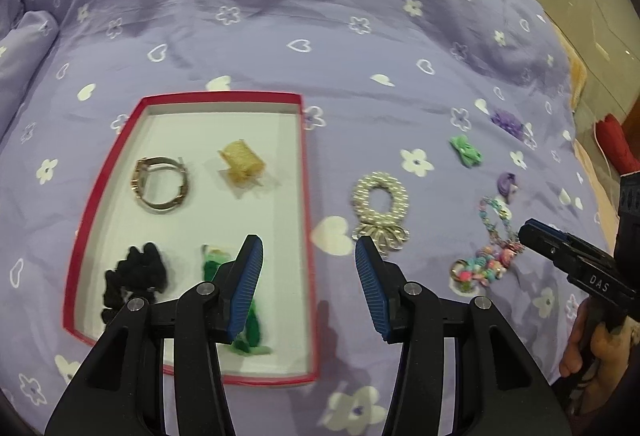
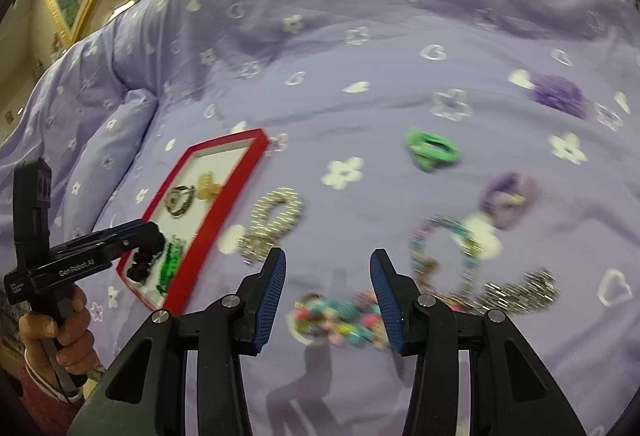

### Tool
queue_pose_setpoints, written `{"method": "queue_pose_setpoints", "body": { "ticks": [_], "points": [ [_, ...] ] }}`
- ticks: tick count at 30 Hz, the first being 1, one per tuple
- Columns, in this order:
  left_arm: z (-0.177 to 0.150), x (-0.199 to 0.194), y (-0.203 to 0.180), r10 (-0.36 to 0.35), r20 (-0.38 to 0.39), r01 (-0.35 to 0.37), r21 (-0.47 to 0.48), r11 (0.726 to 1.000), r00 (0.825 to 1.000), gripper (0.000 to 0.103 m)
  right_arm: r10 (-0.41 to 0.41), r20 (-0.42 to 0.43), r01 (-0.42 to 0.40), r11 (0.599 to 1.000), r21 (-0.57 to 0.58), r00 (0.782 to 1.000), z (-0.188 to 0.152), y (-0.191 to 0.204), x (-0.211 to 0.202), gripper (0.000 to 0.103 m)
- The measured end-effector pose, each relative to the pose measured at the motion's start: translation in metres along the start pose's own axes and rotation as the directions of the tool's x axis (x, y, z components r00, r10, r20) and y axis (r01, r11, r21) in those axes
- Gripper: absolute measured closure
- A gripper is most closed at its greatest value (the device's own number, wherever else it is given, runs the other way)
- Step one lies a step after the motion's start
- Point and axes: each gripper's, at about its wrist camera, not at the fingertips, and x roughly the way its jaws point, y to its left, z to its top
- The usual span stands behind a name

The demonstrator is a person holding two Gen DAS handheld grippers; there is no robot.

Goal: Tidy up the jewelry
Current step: 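Grasp the green hair tie with the left tool while the right tool grasps the purple hair tie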

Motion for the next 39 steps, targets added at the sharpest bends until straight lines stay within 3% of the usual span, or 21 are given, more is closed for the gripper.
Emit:
{"method": "queue_pose_setpoints", "body": {
  "ticks": [20, 32, 39],
  "points": [
    [0.004, 0.019, -0.063, -0.057, -0.037, 0.060, 0.091, 0.994, 0.998, 0.056, -0.088, 0.046, 0.082, 0.991, 0.109, 0.995, -0.014, -0.065, -0.037, 0.057],
    [0.056, 0.073, -0.112, -0.101, -0.062, 0.109, 0.151, 0.982, 0.993, 0.056, -0.131, 0.031, 0.125, 0.981, 0.146, 0.991, 0.017, -0.104, -0.006, 0.057],
    [0.094, 0.125, -0.141, -0.180, -0.073, 0.189, 0.149, 0.971, 0.981, 0.056, -0.146, -0.009, 0.146, 0.977, 0.153, 0.989, 0.035, -0.119, 0.023, 0.057]
  ]
}}
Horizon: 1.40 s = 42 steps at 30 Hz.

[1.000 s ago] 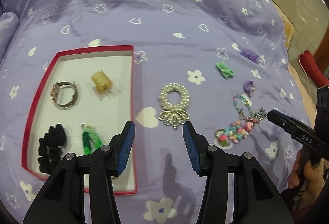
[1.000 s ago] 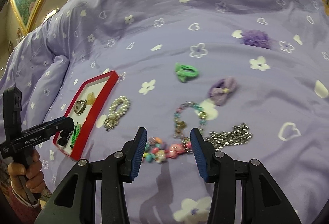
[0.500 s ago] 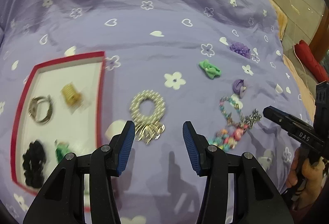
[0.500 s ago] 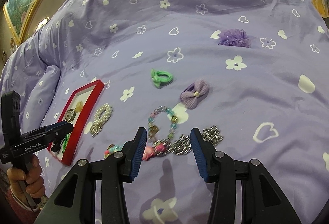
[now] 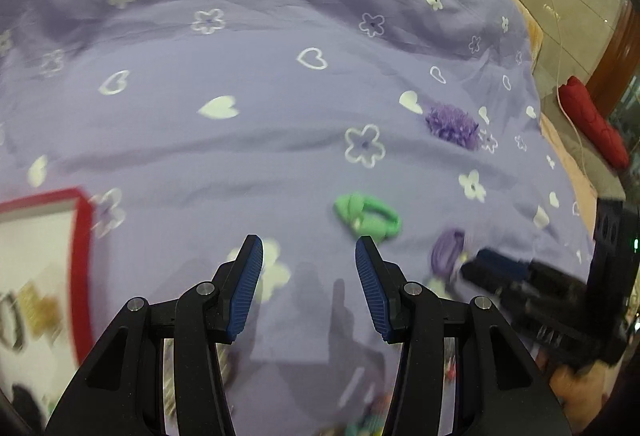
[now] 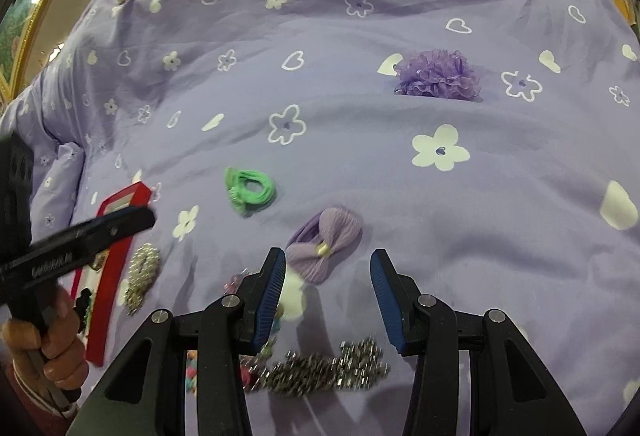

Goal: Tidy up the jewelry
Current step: 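Grasp the green hair tie with the left tool while the right tool grasps the purple hair tie, then carry both hair ties over the tray and lower them inside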

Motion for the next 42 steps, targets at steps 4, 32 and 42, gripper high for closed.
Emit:
{"method": "queue_pose_setpoints", "body": {
  "ticks": [4, 32, 42],
  "points": [
    [0.014, 0.027, -0.007, -0.012, -0.033, 0.012, 0.008, 1.000, 0.999, 0.056, 0.003, -0.014, -0.003, 1.000, -0.001, 1.000, 0.005, -0.003, 0.012, 0.059],
    [-0.033, -0.033, 0.014, -0.039, -0.003, 0.039, -0.013, 0.999, 0.999, 0.092, 0.117, 0.051, -0.116, 0.993, -0.011, 0.992, -0.005, 0.033, -0.019, 0.092],
    [-0.075, -0.098, 0.068, 0.038, 0.069, -0.029, -0.122, 0.992, 0.997, 0.092, 0.216, 0.008, -0.214, 0.972, -0.094, 0.976, -0.021, 0.100, -0.014, 0.092]
  ]
}}
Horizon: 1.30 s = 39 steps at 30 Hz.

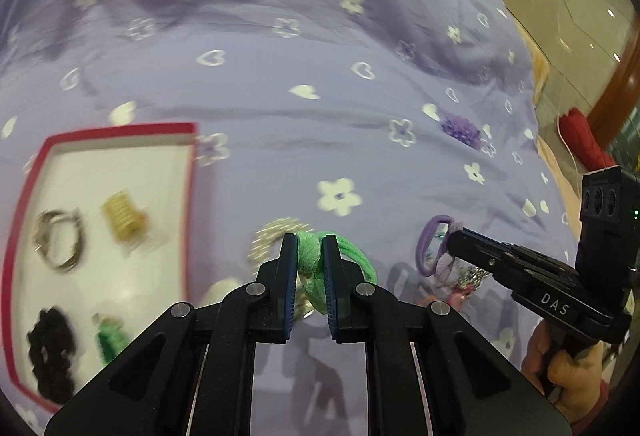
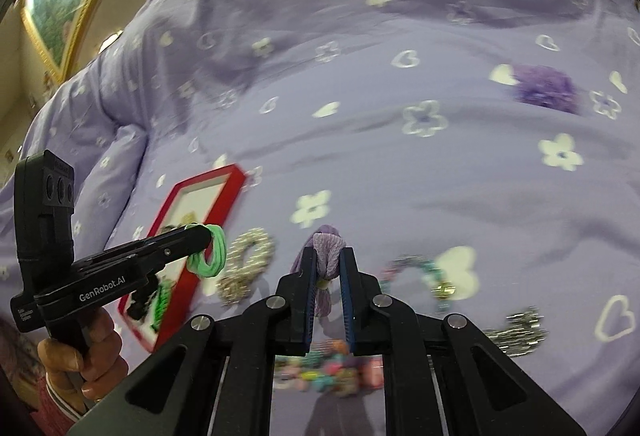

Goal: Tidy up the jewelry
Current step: 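Carry both hair ties over the tray and lower them inside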

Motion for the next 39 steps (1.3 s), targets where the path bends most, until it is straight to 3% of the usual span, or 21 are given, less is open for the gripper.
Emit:
{"method": "queue_pose_setpoints", "body": {
  "ticks": [21, 39],
  "points": [
    [-0.042, -0.065, 0.114, 0.138, 0.048, -0.127, -0.194, 0.973, 0.989, 0.092, 0.124, -0.087, -0.134, 0.984, -0.119, 0.988, -0.013, 0.104, 0.043, 0.092],
    [-0.046, -0.074, 0.183, 0.230, 0.044, -0.209, -0.280, 0.937, 0.972, 0.092, 0.159, -0.157, -0.189, 0.962, -0.197, 0.975, -0.010, 0.165, 0.095, 0.092]
  ]
}}
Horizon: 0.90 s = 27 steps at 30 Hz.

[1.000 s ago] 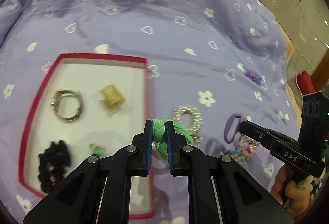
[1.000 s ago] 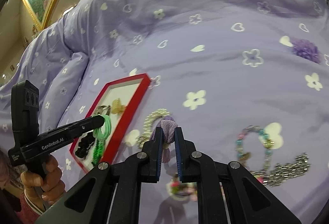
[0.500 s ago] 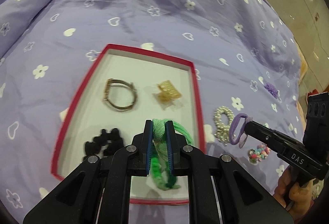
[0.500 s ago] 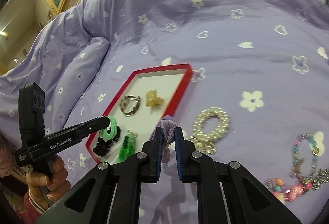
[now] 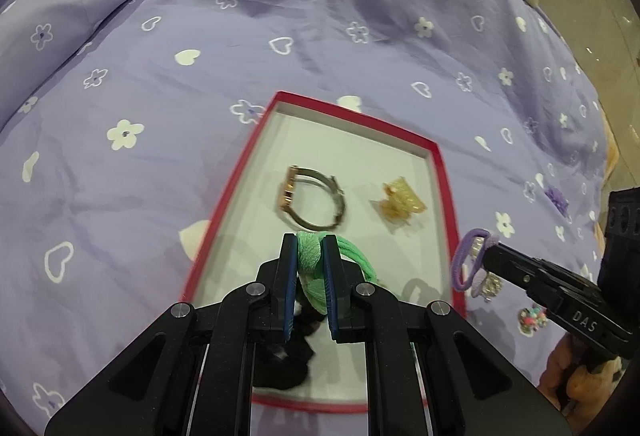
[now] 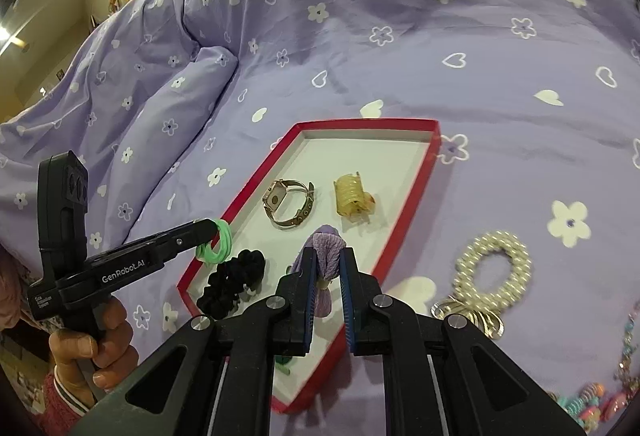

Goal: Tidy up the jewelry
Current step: 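Carry both hair ties over the tray and lower them inside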

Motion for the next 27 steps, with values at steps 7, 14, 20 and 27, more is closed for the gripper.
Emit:
{"method": "queue_pose_setpoints", "body": {
  "ticks": [7, 14, 20, 27],
  "points": [
    [0.011, 0.028, 0.011, 0.041, -0.033, -0.041, 0.003, 0.999, 0.999, 0.092, -0.026, -0.038, 0.025, 0.999, -0.025, 0.999, 0.010, 0.005, 0.029, 0.092],
    [0.012, 0.052, 0.016, 0.071, -0.070, -0.070, 0.013, 0.997, 0.995, 0.092, -0.073, -0.101, 0.067, 0.995, -0.069, 0.992, 0.012, 0.006, 0.060, 0.092],
    [0.009, 0.063, 0.015, 0.080, -0.093, -0.078, 0.020, 0.997, 0.992, 0.092, -0.101, -0.136, 0.088, 0.991, -0.100, 0.986, 0.009, 0.007, 0.075, 0.091],
    [0.007, 0.066, 0.017, 0.096, -0.102, -0.094, 0.029, 0.995, 0.990, 0.090, -0.108, -0.142, 0.091, 0.988, -0.123, 0.984, 0.010, 0.009, 0.078, 0.086]
  ]
}}
